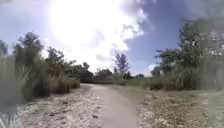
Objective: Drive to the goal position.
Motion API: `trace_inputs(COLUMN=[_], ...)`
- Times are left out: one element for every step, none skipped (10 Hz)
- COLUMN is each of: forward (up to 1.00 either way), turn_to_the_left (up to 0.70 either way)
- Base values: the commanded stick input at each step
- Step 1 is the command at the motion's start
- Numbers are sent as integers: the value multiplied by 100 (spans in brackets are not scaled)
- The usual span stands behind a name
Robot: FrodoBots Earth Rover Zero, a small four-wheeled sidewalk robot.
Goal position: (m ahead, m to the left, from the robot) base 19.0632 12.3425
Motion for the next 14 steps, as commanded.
trace_inputs(forward=[70,70,70,70,70,70,70,70,70,70,70,70,70,70], turn_to_the_left=[25,2,0,0,0,0,0,0,0,0,0,0,0,0])
